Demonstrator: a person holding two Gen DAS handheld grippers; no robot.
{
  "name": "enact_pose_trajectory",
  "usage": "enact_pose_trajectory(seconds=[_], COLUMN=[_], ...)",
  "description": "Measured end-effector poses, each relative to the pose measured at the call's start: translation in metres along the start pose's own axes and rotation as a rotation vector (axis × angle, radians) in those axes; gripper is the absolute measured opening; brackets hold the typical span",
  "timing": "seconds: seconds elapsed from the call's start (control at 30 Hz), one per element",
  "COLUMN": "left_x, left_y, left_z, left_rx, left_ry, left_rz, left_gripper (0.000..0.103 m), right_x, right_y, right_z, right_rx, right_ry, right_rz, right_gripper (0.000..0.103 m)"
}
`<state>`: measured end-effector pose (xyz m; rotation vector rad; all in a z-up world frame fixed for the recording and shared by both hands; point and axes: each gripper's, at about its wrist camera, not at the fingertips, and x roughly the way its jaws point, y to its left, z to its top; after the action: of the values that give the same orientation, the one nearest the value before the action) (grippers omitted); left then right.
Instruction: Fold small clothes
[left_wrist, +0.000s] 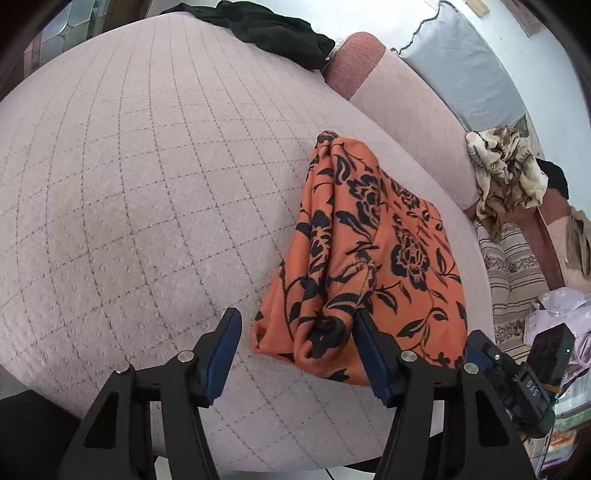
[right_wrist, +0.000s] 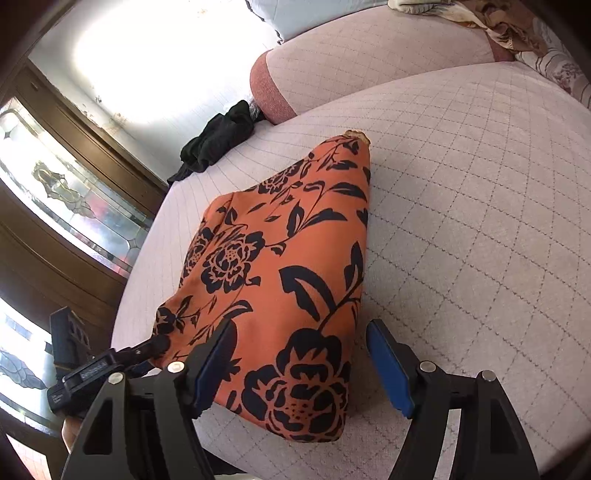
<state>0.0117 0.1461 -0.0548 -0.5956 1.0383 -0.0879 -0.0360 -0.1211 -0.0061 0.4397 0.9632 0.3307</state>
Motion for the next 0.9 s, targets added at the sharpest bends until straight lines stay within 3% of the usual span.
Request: enact_pose_trajectory(seconds=[0.13, 0.2, 0.23, 0.27, 0.3, 0.4, 0.57, 0.77, 0.87, 0.9], left_x=[0.0, 0.013, 0.027, 0.033, 0.029, 0.014, 0.005, 0.045, 0.068, 0.068], left_y=[-0.015, -0.016, -0.007, 0.008, 0.01, -0.005, -0.026, -0.015, 0.0, 0.002], left_z=[0.016, 0.022, 0.025, 0.025, 0.024, 0.026, 0.047, 0.085, 0.083, 0.082], left_rx=[0.044, 0.088, 0.058, -0.007, -0.012, 0.031, 0.121, 0.118, 0.084, 0.085], left_ry=[-0.007, 0.0, 0.054, 0.077, 0.062, 0.036, 0.009, 0.118, 0.206, 0.198], left_rz=[-0.012, 0.08, 0.113, 0.081, 0.062, 0.109, 0.021, -0.065, -0.105, -0.121], left_gripper=[0.063, 0.063, 0.064, 0.065, 0.065, 0.062, 0.063, 0.063, 0.063, 0.063], right_x=[0.005, 0.008, 0.008, 0.009, 0.01, 0.009, 0.009, 0.029, 0.052, 0.063], right_y=[-0.008, -0.012, -0.014, -0.016, -0.018, -0.024, -0.033, -0.035, -0.034, -0.035], right_z=[0.002, 0.003, 0.003, 0.004, 0.005, 0.007, 0.016, 0.035, 0.046, 0.048], right_rx=[0.039, 0.054, 0.058, 0.066, 0.077, 0.092, 0.111, 0.125, 0.124, 0.127], right_ry=[0.005, 0.004, 0.004, 0.006, 0.01, 0.006, 0.01, 0.064, 0.111, 0.143], right_rz=[0.023, 0.036, 0.039, 0.045, 0.056, 0.076, 0.108, 0.171, 0.198, 0.206], right_gripper=[0.076, 0.076, 0.076, 0.076, 0.076, 0.076, 0.076, 0.076, 0.079, 0.079])
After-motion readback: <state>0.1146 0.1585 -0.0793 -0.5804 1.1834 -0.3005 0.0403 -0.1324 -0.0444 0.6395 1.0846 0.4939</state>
